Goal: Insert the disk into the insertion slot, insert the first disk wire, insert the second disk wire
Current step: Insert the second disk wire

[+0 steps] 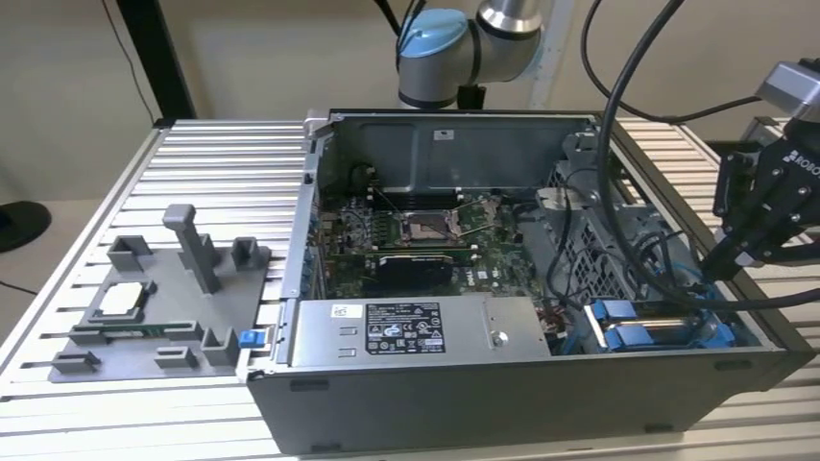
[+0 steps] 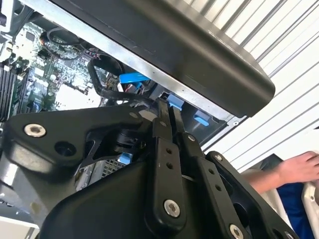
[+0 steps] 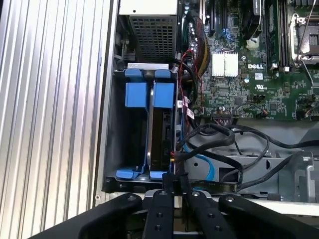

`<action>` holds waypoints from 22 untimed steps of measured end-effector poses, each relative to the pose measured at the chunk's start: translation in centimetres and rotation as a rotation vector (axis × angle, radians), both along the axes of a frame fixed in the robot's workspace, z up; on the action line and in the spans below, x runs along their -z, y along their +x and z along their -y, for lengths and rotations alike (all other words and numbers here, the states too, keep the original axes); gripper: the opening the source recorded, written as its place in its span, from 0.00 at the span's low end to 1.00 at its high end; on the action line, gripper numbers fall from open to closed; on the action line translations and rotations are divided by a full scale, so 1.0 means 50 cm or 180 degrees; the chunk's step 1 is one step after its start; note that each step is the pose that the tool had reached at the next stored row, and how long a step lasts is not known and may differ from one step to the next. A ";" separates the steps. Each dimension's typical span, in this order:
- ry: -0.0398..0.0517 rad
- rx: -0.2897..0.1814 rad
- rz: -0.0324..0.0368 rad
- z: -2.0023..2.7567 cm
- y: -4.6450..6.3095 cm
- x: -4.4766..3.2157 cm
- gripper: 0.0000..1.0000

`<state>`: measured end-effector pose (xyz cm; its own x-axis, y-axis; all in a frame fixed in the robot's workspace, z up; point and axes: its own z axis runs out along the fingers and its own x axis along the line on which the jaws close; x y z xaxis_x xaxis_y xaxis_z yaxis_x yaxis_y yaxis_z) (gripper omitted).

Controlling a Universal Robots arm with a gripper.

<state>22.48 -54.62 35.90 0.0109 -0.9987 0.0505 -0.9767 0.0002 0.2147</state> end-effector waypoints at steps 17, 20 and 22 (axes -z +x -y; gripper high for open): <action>0.0000 0.0000 0.0013 0.0017 -0.077 -0.025 0.00; 0.0000 0.0000 0.0023 0.0021 -0.098 -0.025 0.00; 0.0000 0.0000 0.0031 0.0024 -0.110 -0.025 0.00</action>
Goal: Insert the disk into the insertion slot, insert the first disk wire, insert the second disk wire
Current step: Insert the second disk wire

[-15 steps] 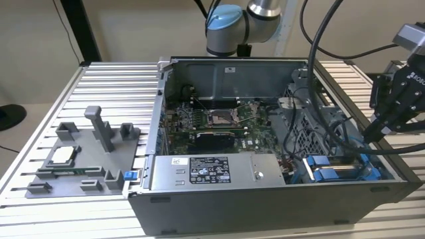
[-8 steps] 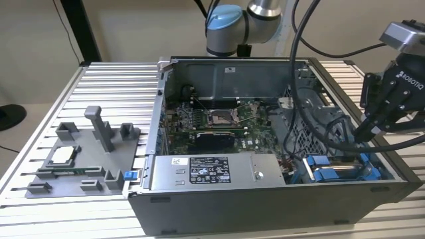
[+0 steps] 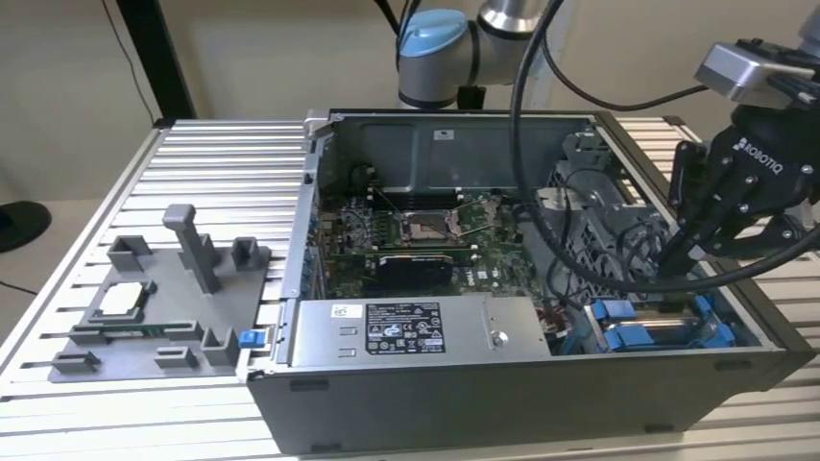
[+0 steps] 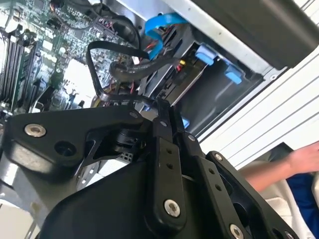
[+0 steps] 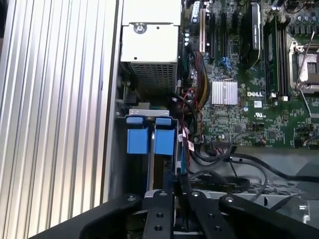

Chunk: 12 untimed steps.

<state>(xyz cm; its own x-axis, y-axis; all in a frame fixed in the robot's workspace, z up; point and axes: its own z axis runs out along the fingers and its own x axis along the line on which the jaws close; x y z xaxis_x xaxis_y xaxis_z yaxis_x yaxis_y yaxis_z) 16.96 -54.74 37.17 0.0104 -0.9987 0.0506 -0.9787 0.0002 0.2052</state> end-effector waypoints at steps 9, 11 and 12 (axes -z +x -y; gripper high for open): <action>0.0185 0.0001 0.0115 0.0102 -0.019 0.000 0.00; 0.0237 0.0002 0.0133 0.0174 -0.019 0.000 0.00; 0.0254 0.0002 0.0143 0.0219 -0.019 0.000 0.00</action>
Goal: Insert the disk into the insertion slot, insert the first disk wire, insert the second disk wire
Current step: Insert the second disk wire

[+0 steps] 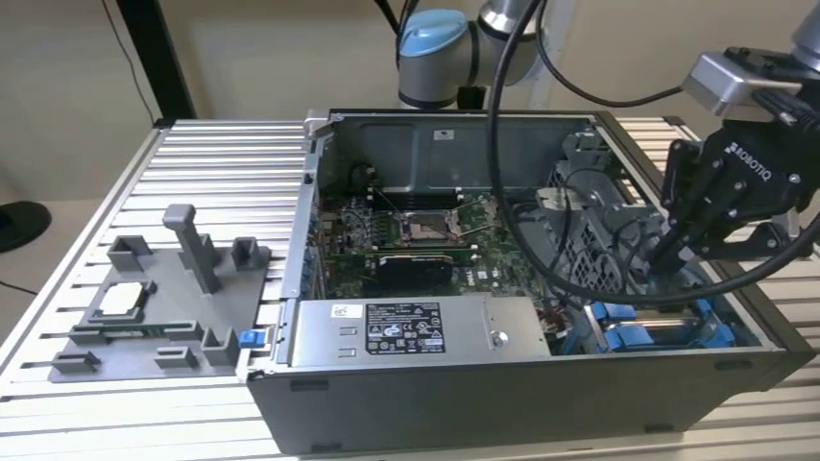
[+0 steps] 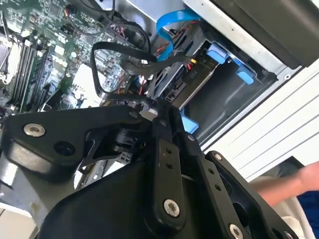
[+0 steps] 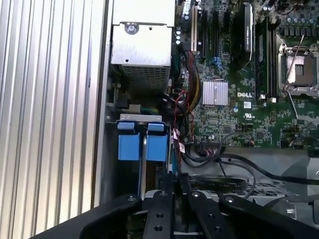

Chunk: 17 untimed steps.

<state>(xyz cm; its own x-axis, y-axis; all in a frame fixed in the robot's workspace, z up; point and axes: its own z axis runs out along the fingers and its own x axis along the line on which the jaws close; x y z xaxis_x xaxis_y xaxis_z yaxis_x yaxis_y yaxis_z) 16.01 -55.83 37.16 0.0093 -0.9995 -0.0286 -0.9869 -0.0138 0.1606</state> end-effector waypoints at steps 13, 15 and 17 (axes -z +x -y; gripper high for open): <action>0.0004 0.0000 0.0470 0.0269 -0.052 0.006 0.00; 0.0004 -0.0001 0.0560 0.0269 -0.064 0.007 0.00; 0.0004 0.0000 0.0642 0.0270 -0.071 0.010 0.00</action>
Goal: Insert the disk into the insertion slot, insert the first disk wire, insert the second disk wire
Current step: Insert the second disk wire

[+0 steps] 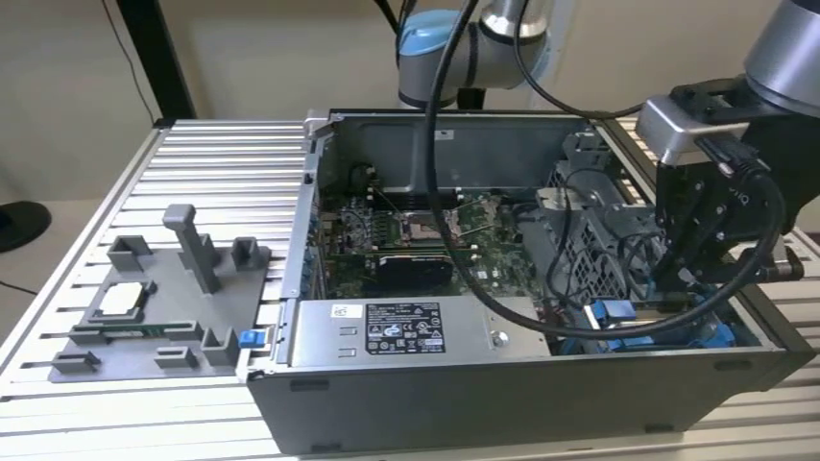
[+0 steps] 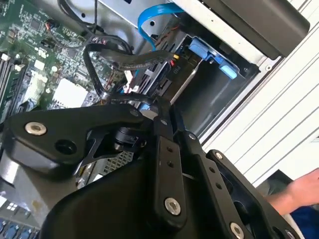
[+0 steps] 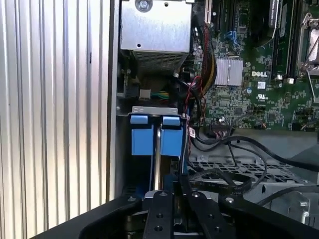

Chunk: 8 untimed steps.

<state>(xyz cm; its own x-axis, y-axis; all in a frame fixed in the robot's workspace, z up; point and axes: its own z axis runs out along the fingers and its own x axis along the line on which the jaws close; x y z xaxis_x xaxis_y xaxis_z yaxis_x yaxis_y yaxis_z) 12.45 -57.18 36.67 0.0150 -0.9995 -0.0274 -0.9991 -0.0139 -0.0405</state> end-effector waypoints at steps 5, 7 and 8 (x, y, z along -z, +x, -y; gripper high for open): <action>-0.0001 -0.0001 0.0038 -0.0001 -0.001 0.007 0.00; -0.0001 0.0000 0.0039 0.0000 -0.001 0.007 0.00; 0.0000 0.0000 0.0038 0.0000 -0.001 0.007 0.00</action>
<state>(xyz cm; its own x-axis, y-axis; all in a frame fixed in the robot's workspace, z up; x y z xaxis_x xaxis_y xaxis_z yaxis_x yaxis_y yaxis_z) 12.38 -57.18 36.29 0.0154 -0.9995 -0.0272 -0.9985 -0.0140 -0.0525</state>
